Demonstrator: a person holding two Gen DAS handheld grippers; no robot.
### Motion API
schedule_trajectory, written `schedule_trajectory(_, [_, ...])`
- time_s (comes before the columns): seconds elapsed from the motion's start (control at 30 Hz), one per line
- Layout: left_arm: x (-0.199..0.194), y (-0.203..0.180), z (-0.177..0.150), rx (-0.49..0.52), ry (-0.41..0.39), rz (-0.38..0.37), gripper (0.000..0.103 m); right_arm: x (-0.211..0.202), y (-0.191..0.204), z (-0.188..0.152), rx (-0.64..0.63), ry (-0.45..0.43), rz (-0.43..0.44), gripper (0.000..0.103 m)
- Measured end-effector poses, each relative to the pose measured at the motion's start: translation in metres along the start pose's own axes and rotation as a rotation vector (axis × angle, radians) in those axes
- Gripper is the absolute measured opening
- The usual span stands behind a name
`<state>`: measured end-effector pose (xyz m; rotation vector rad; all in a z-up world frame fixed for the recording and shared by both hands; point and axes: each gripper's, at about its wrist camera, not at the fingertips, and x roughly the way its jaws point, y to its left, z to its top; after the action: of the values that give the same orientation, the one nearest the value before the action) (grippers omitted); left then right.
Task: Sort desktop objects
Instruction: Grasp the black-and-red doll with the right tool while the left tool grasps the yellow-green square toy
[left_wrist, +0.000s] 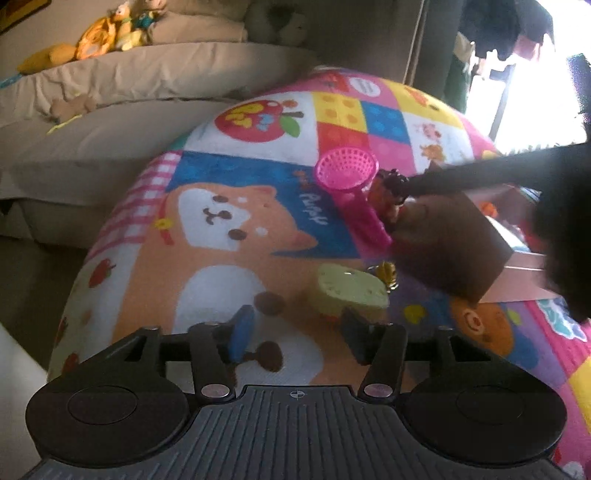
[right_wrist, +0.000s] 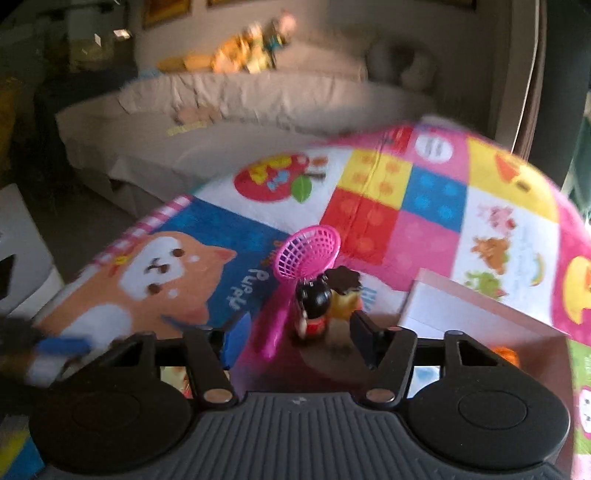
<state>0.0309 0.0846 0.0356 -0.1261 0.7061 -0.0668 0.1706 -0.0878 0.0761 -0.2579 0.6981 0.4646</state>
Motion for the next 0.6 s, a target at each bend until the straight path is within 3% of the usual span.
schedule_trajectory(0.13, [0.000, -0.005, -0.005, 0.019, -0.013, -0.039, 0.078, 0.047, 0.009, 0.014, -0.020, 0.101, -0.081, 0.030])
schedule_trajectory(0.23, [0.003, -0.012, -0.006, 0.056, -0.015, -0.043, 0.084, 0.046, 0.012, 0.012, -0.021, 0.087, -0.091, 0.030])
schedule_trajectory(0.43, [0.013, -0.028, 0.001, 0.105, -0.024, -0.037, 0.088, -0.051, 0.001, -0.006, 0.036, -0.049, 0.043, 0.030])
schedule_trajectory(0.6, [0.032, -0.046, 0.005, 0.145, -0.020, 0.044, 0.081, -0.124, -0.005, -0.063, 0.017, -0.073, 0.094, 0.030])
